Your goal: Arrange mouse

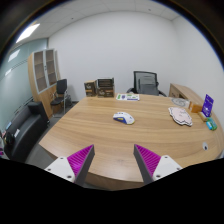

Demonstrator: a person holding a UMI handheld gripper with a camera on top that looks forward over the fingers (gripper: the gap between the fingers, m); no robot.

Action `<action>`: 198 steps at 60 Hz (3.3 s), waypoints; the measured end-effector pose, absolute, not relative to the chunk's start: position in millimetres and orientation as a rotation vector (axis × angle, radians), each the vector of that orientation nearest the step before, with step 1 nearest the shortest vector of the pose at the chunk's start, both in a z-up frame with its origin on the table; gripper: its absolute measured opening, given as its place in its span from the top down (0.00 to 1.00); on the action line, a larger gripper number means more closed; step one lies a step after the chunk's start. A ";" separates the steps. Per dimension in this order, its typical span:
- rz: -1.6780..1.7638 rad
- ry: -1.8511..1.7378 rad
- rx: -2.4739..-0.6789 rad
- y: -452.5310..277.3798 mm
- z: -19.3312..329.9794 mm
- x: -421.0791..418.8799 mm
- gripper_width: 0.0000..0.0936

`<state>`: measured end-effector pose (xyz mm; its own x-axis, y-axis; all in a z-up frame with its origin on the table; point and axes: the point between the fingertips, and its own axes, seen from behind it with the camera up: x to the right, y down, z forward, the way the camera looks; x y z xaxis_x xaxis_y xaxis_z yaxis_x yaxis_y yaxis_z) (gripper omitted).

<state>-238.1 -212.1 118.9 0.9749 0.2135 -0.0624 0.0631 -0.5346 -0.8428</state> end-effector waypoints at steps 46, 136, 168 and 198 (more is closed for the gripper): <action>0.166 -0.191 -2.200 81.2 10.6 -230.9 0.13; -0.193 0.187 -2.184 206.4 85.6 100.2 0.59; -0.055 0.225 -2.297 212.6 -5.3 179.4 0.47; 0.005 0.195 -2.295 96.3 48.4 135.4 0.11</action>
